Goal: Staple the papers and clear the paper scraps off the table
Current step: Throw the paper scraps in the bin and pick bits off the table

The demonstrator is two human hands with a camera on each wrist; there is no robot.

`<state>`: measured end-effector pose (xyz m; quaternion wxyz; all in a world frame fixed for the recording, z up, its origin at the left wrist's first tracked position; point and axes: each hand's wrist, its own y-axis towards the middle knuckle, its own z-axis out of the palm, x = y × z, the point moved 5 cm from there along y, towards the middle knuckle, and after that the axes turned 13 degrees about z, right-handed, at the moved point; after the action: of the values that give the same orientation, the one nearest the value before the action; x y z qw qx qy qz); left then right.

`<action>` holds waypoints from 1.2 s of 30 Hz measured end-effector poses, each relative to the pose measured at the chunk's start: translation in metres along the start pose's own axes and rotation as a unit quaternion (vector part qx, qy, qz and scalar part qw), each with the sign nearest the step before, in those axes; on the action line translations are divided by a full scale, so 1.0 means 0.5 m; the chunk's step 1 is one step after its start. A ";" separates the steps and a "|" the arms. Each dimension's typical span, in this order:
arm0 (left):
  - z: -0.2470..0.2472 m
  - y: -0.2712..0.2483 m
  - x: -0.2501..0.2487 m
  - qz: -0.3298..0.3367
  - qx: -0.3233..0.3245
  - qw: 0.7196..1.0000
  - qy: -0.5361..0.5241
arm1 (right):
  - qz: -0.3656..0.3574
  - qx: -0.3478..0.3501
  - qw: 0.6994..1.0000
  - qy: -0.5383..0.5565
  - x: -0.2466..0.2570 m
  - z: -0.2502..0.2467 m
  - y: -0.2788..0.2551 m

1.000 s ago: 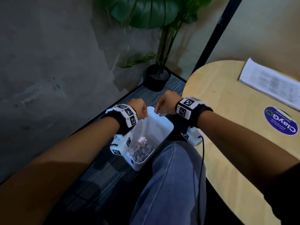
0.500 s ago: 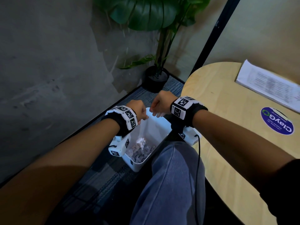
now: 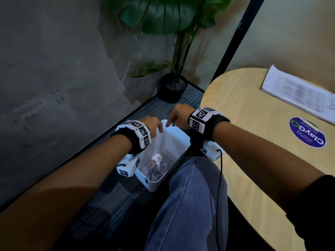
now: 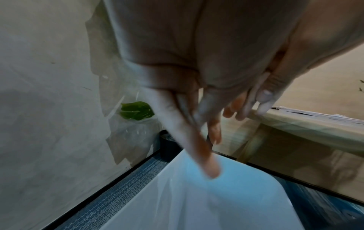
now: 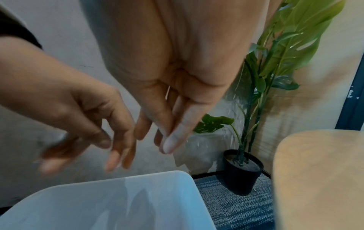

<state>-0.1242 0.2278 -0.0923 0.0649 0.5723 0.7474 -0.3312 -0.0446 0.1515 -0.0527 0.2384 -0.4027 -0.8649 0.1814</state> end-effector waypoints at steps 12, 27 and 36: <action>-0.030 -0.011 -0.026 0.000 -0.070 0.998 0.006 | -0.029 -0.060 0.997 -0.036 -0.009 -0.039 -0.058; -0.035 -0.038 -0.330 0.170 -0.064 0.973 0.140 | 0.086 -0.190 0.957 0.201 -0.302 -0.058 -0.275; 0.128 0.005 -0.551 0.246 0.065 0.951 0.176 | 0.251 -0.199 0.915 0.247 -0.594 0.028 -0.466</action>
<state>-0.0474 -0.0321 -0.0118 -0.0254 0.7906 0.5597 -0.2472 -0.0276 -0.2246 -0.0254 0.3057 -0.6774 -0.6675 -0.0458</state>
